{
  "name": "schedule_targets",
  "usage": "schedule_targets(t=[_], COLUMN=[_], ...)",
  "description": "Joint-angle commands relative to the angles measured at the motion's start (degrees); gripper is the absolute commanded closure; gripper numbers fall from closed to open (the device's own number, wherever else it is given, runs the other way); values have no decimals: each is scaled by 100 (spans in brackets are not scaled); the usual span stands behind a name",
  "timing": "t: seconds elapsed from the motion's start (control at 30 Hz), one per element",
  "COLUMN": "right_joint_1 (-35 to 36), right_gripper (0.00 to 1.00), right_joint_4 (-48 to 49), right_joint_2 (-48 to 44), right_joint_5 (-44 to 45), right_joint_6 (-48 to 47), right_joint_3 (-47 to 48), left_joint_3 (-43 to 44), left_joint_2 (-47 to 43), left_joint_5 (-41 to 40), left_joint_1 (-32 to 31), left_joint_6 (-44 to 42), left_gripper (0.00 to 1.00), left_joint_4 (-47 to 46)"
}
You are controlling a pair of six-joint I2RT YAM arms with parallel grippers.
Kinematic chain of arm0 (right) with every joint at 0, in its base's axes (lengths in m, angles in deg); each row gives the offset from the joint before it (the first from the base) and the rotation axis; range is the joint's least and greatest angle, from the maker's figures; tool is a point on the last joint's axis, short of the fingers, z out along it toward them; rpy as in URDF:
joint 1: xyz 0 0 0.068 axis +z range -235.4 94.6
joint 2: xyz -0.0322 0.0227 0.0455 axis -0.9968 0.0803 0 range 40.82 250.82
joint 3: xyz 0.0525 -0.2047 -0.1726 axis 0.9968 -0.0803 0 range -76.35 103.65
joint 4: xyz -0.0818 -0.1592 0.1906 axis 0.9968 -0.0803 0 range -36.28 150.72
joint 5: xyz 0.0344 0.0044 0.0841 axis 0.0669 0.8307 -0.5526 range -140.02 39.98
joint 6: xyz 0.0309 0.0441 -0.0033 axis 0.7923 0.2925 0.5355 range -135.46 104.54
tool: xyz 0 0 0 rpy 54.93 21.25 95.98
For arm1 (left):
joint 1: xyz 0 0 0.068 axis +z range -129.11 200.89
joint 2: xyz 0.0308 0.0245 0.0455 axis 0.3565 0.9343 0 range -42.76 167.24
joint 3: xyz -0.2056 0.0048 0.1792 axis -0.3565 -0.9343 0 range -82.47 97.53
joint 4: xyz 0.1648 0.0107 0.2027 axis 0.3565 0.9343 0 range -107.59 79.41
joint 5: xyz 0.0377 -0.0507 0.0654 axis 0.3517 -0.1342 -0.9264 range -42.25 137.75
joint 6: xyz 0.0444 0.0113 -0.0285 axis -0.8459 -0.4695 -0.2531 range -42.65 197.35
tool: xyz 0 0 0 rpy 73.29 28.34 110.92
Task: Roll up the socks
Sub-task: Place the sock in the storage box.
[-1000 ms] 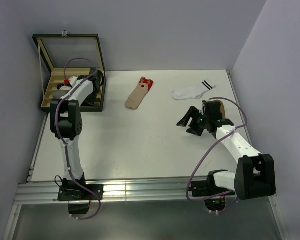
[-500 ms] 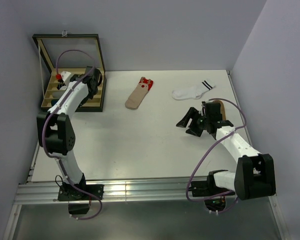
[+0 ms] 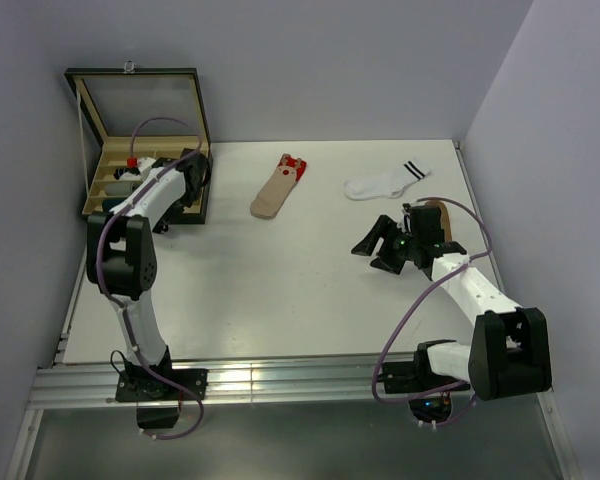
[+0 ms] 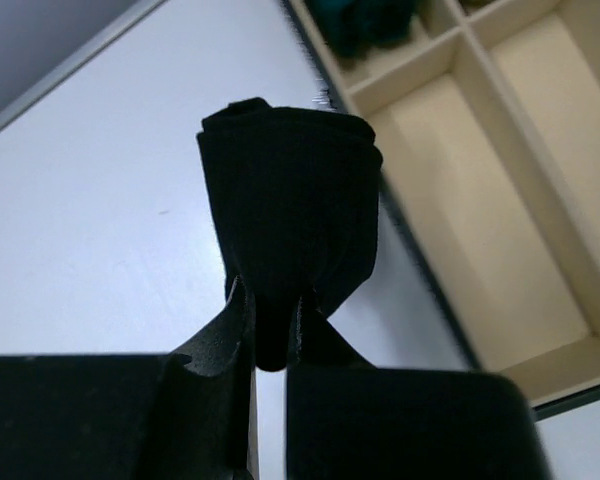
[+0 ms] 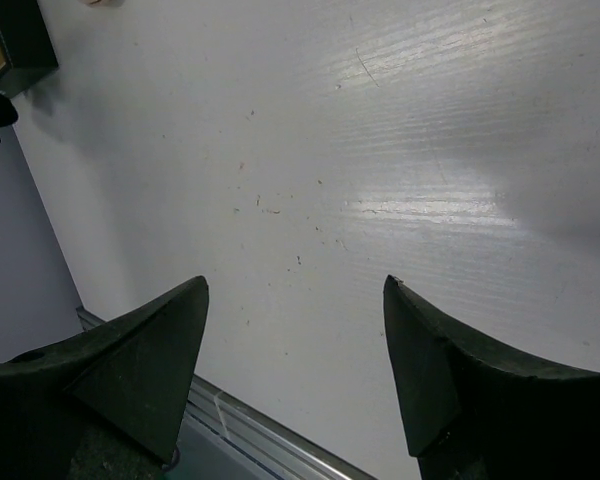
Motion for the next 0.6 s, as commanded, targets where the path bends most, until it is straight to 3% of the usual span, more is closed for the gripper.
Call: schedule_targets(t=[0.0,0.27,0.57], right_joint_1=[-47,-55,-64], right_gripper=[23,23,23], right_joint_4=[153,21,-23], right_joint_2=[-127,-241,-294], right_joint_5=[-35,26,35], right_joint_6=[-50,-138,-156], right_joint_3=[-78,-51,-43], left_joint_3=[537,1566,1532], left_joint_2=[294,1041,1191], left_joint_5=[82,363,811], left_joint_1=[-18,0,149], left_joint_6=[-153,-127,-22], left_gripper=[100,100,100], left_joint_4=[-152,-178,-696])
